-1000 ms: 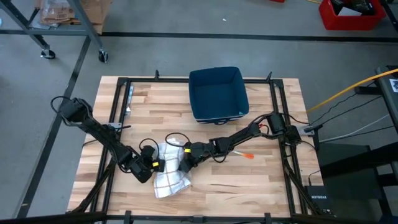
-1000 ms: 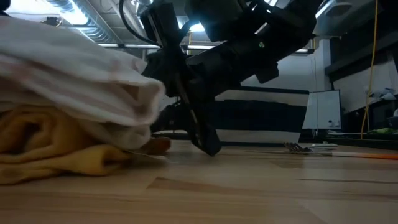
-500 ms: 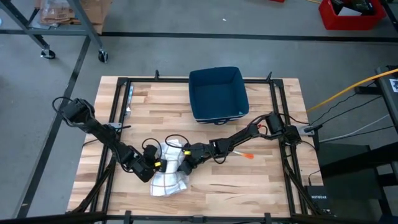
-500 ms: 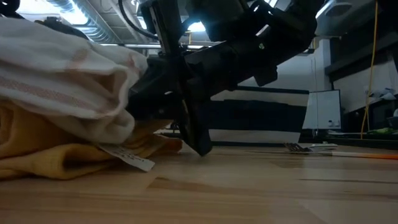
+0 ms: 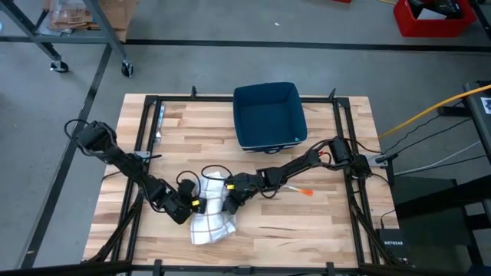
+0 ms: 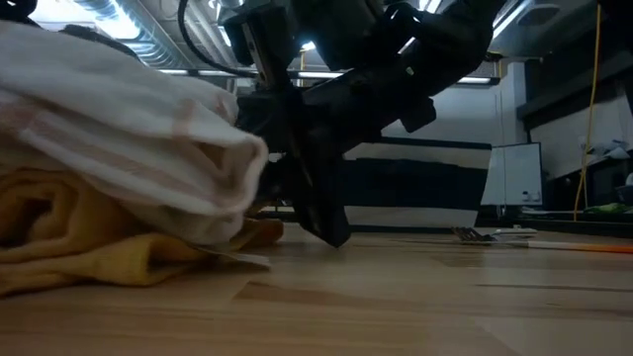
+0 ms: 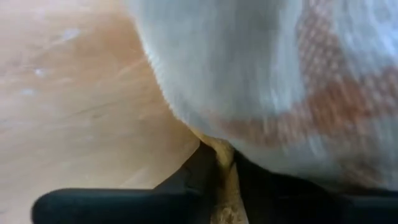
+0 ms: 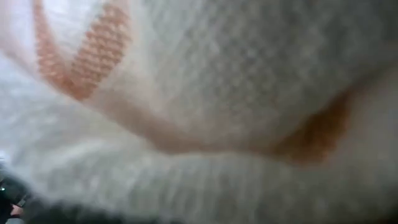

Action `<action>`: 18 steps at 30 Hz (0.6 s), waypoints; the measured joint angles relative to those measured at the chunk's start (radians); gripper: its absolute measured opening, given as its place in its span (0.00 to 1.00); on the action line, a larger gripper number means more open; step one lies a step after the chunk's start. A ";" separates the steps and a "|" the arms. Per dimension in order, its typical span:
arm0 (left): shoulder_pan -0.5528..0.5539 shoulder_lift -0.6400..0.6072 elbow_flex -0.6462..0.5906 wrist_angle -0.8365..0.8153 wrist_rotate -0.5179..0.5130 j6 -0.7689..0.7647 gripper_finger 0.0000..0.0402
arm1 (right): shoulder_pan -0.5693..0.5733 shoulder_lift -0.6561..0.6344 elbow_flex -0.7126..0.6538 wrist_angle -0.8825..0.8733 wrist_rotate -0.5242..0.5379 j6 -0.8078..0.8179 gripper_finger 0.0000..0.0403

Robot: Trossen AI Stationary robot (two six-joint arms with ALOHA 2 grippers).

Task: Fold towel
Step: Put the stacked folded towels into the blue laundry organizer

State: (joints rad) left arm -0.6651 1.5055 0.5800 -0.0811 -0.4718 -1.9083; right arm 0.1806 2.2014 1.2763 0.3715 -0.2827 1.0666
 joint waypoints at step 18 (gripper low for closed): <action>-0.031 -0.001 0.003 -0.001 0.158 0.042 0.19 | -0.008 -0.025 -0.004 -0.070 -0.113 0.111 0.36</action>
State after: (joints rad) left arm -0.6961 1.5047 0.5827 -0.0822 -0.3138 -1.8667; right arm 0.1730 2.1760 1.2720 0.3012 -0.3955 1.1778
